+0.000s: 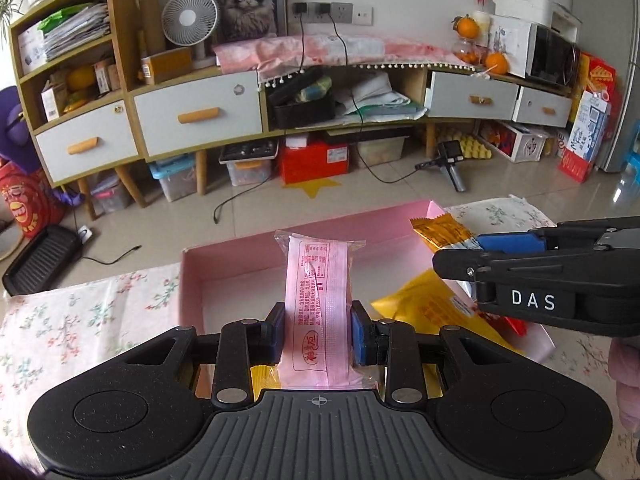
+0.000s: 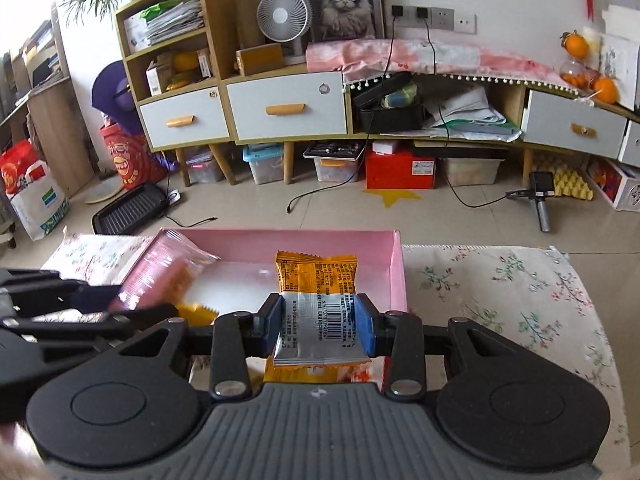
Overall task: Organize snacks
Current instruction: 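Carry the pink bar and orange packet into the pink box, opening both tools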
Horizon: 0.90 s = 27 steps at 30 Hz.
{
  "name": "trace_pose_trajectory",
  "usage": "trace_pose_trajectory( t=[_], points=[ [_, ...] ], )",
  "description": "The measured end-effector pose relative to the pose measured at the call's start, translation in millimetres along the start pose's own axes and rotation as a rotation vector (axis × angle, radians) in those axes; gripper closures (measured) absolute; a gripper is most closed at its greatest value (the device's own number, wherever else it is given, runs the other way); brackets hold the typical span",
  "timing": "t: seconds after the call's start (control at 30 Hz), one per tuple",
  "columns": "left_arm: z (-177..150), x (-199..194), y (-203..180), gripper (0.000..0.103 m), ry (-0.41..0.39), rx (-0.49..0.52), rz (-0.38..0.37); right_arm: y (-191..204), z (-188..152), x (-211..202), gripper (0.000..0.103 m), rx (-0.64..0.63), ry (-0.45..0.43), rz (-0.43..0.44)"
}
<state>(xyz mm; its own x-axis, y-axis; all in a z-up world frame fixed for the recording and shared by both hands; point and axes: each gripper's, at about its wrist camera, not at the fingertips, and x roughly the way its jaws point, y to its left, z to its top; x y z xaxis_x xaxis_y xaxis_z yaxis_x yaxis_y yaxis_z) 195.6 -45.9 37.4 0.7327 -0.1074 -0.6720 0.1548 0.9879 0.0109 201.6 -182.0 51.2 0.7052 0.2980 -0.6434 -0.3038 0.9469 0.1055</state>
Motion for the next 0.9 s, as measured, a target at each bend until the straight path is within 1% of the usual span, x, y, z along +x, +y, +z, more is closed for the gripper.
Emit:
trace_pose_trajectory(
  t=[0.1, 0.23, 0.33, 0.37, 0.4, 0.43, 0.47, 0.5, 0.67, 0.73, 0.9],
  points=[
    [2.2, 10.2, 2.8, 0.073, -0.002, -0.012, -0.009, -0.2, 3.0, 5.1, 0.067, -0.014, -0.002, -0.005],
    [4.4, 21.7, 3.9, 0.073, 0.000, -0.026, 0.001, -2.0, 7.3, 11.1, 0.067, -0.021, 0.000, -0.007],
    [4.0, 23.2, 3.3, 0.070, -0.021, -0.023, -0.003, -4.3, 9.1, 14.2, 0.065, -0.016, 0.004, -0.011],
    [4.2, 23.3, 2.1, 0.065, -0.023, -0.018, -0.001, -4.9, 10.2, 14.7, 0.064, -0.011, 0.004, -0.015],
    [4.8, 24.1, 1.0, 0.061, -0.018, -0.014, 0.007, -5.4, 10.2, 14.1, 0.056, -0.005, 0.003, -0.014],
    [5.7, 25.0, -0.2, 0.047, -0.011, -0.008, 0.012, -6.3, 10.2, 13.3, 0.052, 0.004, 0.001, -0.014],
    [6.1, 24.6, -1.4, 0.039, -0.012, -0.003, 0.014, -7.2, 10.7, 12.9, 0.050, 0.009, -0.002, -0.025],
    [6.4, 23.4, -2.6, 0.038, -0.018, 0.002, 0.018, -8.6, 11.1, 12.2, 0.046, 0.015, -0.003, -0.028],
    [7.1, 16.2, -9.5, 0.029, -0.022, 0.035, 0.014, -11.7, 10.5, 6.4, 0.038, 0.026, 0.000, -0.035],
    [6.9, 12.4, -11.4, 0.028, -0.023, 0.038, 0.010, -12.2, 11.7, 3.9, 0.036, 0.026, -0.002, -0.040],
    [5.9, 0.8, -13.0, 0.027, -0.009, 0.028, 0.003, -10.8, 12.8, -6.6, 0.029, 0.010, -0.007, -0.051]
  ],
)
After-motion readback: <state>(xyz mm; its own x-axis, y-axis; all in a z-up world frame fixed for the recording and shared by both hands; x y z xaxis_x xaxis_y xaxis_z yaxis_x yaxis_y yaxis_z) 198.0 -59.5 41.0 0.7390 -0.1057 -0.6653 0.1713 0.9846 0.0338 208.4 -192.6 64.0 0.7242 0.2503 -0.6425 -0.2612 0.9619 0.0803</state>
